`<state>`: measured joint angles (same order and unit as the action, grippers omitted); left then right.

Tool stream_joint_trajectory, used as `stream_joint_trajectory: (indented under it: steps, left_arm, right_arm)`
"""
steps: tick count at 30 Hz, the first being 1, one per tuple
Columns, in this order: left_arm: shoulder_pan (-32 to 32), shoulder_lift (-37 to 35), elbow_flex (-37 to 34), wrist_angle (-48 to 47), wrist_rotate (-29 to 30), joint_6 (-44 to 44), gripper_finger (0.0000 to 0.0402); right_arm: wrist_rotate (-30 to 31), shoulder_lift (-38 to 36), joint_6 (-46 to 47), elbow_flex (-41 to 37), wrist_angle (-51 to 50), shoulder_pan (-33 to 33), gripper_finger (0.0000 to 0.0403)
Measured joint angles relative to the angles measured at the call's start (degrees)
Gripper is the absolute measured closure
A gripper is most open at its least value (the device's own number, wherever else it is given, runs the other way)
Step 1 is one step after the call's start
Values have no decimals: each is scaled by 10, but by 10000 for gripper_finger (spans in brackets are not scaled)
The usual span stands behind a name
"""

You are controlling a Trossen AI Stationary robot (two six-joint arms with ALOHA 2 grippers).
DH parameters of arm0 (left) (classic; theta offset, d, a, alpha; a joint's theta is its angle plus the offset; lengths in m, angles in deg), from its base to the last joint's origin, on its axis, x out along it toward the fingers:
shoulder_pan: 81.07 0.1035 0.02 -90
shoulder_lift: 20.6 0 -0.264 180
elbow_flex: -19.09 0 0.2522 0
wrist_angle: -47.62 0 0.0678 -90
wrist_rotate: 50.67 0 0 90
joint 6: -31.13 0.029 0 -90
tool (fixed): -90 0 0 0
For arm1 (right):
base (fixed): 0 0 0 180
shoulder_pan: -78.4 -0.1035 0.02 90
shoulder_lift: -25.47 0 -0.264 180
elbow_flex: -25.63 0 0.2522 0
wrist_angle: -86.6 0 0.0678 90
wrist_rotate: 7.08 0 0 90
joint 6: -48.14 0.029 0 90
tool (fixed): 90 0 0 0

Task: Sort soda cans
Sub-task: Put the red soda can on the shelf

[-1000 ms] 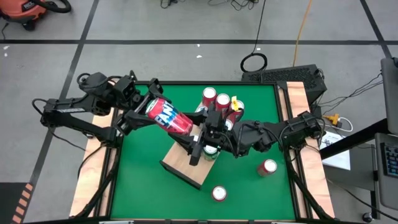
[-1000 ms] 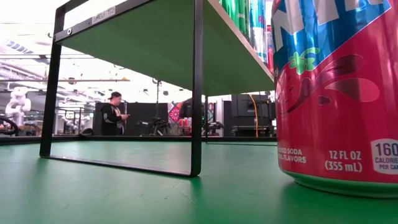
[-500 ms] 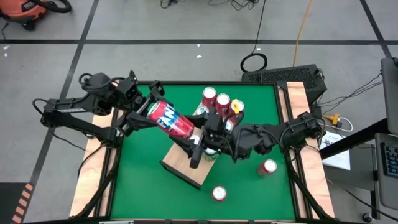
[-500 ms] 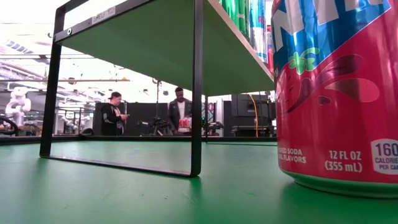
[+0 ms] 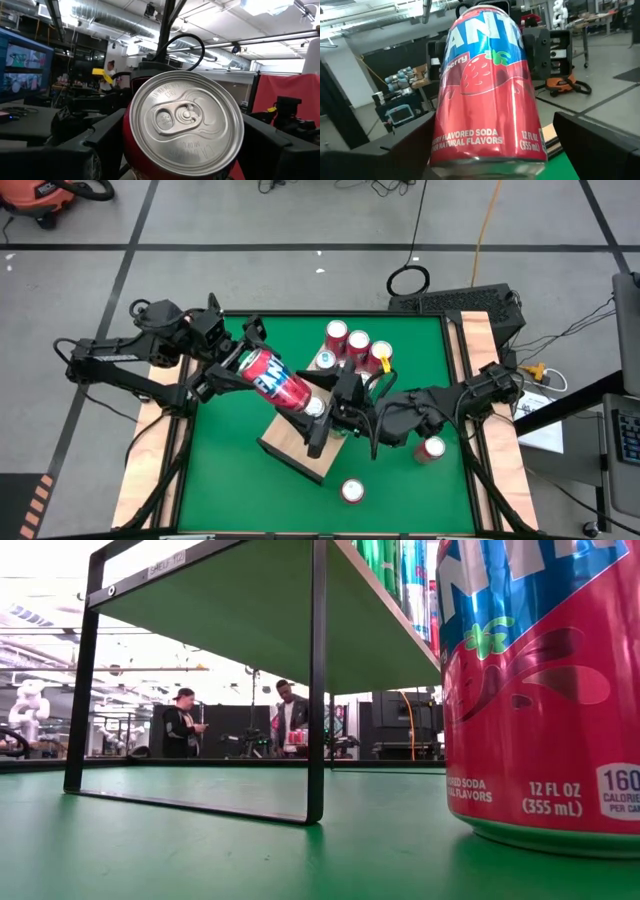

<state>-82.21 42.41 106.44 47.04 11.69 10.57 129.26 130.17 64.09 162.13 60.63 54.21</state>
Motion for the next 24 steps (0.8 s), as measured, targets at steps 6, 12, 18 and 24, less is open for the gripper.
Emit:
stream_joint_trajectory:
  steps: [6, 12, 18, 24]
  left_arm:
    - [-25, 0, -1, -11, 10, 4, 111]
    - [-38, 0, -1, -37, 21, 4, 111]
    - [-40, -1, -1, -58, 24, 8, 111]
    - [-47, 4, -1, -63, 37, 14, 111]
  right_arm:
    - [-5, 0, 47, 0, -43, -4, 17]
    - [-16, -1, 81, 1, -79, -4, 4]
    - [-60, -13, 138, 1, -132, -3, 3]
    - [-113, -32, 189, 1, -199, -2, 3]
